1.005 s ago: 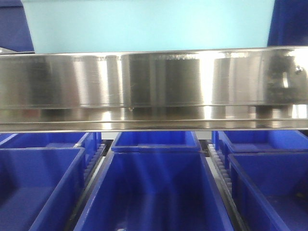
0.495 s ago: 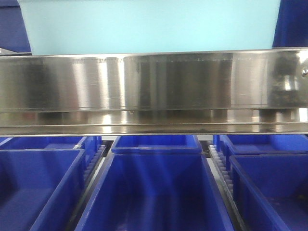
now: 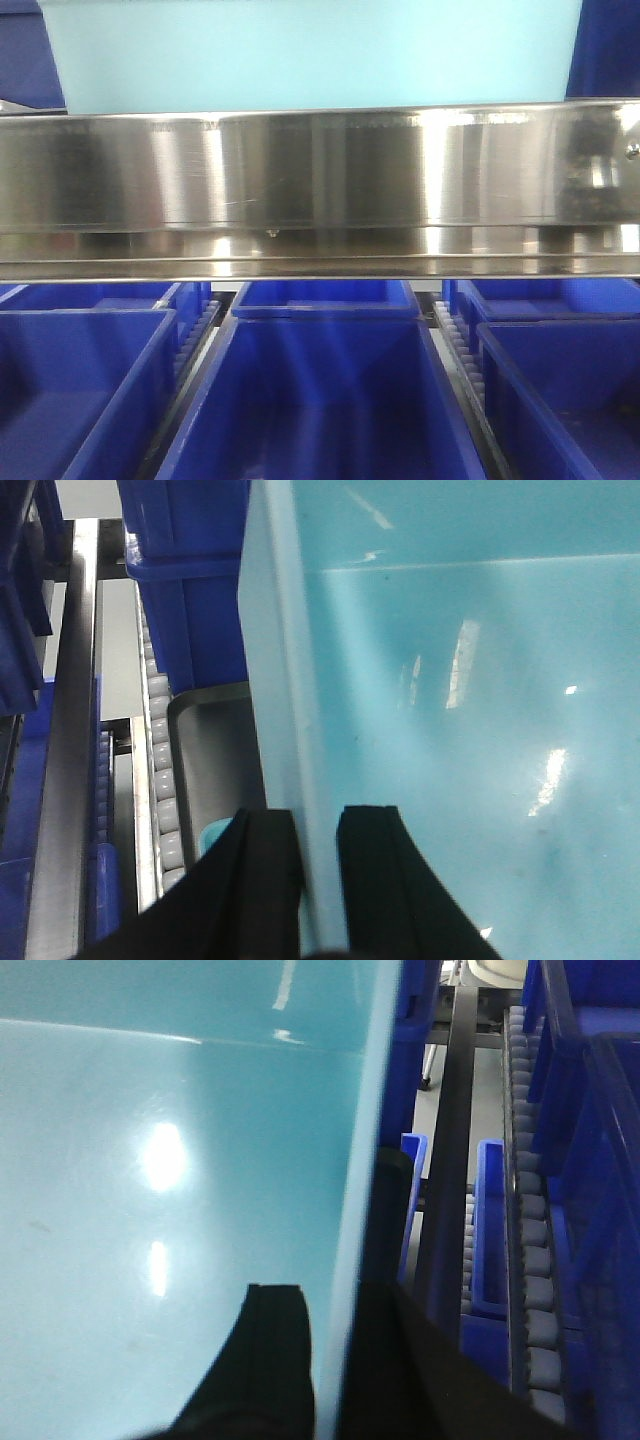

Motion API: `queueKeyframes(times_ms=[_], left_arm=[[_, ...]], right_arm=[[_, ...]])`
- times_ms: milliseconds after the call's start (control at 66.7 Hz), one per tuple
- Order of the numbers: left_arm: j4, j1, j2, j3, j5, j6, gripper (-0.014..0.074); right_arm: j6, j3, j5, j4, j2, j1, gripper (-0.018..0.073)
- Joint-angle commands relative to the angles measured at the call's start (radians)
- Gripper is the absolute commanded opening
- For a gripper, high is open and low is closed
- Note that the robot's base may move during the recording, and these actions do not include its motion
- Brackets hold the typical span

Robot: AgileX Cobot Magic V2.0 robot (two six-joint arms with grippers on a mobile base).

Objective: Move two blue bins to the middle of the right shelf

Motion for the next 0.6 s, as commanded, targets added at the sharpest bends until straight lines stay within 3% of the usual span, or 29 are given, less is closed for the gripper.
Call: queueKeyframes(times_ms=[0, 585], left_arm=[[-0.03, -0.003, -0.014, -0.013, -0.046, 0.016, -0.0111], [-0.03, -0.003, -0.014, -0.013, -0.064, 0.016, -0.0111]], right_arm=[[-0.017, -0.008, -0.042, 0.012, -0.007, 0.001, -0.0152], [-0.017, -0.008, -0.05, 0.012, -0.007, 0.001, -0.0152]])
